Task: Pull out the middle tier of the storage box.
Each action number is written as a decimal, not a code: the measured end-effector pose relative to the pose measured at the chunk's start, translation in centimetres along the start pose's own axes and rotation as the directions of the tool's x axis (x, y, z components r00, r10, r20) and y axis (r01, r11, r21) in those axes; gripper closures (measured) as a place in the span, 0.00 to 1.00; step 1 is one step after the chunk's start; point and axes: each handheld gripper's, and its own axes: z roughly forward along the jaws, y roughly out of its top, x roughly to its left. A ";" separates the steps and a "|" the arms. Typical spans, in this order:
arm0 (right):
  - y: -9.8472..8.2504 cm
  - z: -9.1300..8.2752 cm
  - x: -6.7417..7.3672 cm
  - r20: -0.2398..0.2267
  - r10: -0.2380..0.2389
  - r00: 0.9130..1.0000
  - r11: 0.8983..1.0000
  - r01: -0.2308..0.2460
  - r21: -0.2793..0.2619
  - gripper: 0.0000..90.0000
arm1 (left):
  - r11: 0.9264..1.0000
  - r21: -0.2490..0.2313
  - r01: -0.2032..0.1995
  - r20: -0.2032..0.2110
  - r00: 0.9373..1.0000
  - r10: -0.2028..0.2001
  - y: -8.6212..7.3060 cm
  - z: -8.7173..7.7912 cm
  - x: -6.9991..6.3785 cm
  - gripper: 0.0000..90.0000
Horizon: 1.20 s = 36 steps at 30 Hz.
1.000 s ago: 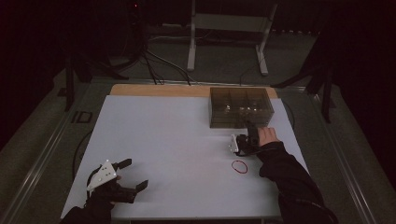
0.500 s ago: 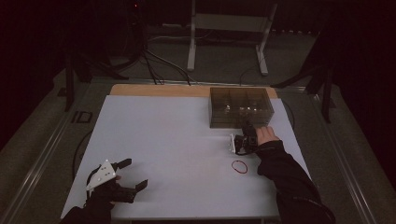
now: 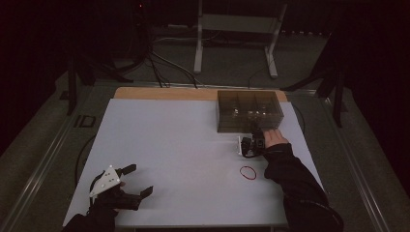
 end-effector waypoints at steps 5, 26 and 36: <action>0.1 0.0 0.3 0.020 0.006 1.000 1.000 -0.005 -0.006 0.87 | 1.000 0.000 0.000 0.000 1.000 0.000 0.0 0.0 0.0 0.01; -0.1 -1.4 0.3 -0.006 0.043 0.999 0.999 -0.043 -0.013 0.89 | 1.000 0.006 -0.004 0.002 1.000 0.004 0.0 0.0 0.0 0.01; -0.4 -2.0 0.4 -0.009 0.047 0.999 0.999 -0.047 -0.026 0.88 | 1.000 0.014 -0.008 0.002 1.000 0.008 0.0 0.0 0.0 0.01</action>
